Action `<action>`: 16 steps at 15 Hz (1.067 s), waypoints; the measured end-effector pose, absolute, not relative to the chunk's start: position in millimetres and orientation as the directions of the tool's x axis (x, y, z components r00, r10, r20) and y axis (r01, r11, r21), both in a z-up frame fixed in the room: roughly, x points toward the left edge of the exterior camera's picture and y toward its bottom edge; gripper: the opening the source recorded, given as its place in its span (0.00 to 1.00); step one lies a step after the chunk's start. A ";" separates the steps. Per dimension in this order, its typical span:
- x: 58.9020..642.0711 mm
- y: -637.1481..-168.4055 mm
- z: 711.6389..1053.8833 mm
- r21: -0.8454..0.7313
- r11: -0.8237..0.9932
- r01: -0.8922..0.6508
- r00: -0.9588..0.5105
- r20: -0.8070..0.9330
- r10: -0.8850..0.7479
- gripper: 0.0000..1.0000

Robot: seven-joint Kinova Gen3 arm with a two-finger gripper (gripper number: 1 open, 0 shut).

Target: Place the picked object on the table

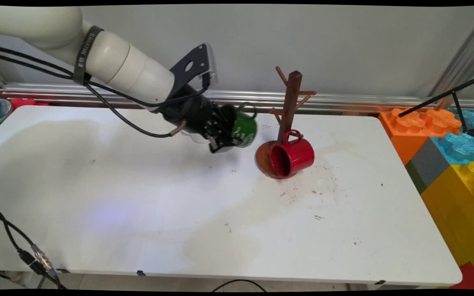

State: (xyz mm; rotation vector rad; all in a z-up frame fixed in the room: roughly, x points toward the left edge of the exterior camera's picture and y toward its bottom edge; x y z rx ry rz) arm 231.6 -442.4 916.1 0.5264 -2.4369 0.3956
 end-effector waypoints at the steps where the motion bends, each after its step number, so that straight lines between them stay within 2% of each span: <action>1: 236.6 -445.4 914.3 -0.170 0.877 -0.450 -0.758 0.591 -0.274 0.00; 8: 258.3 -471.8 888.7 -0.259 0.895 -0.363 -0.889 0.385 -0.249 0.00; 16: 254.9 -492.4 850.0 -0.232 0.928 -0.291 -0.943 0.235 -0.237 0.00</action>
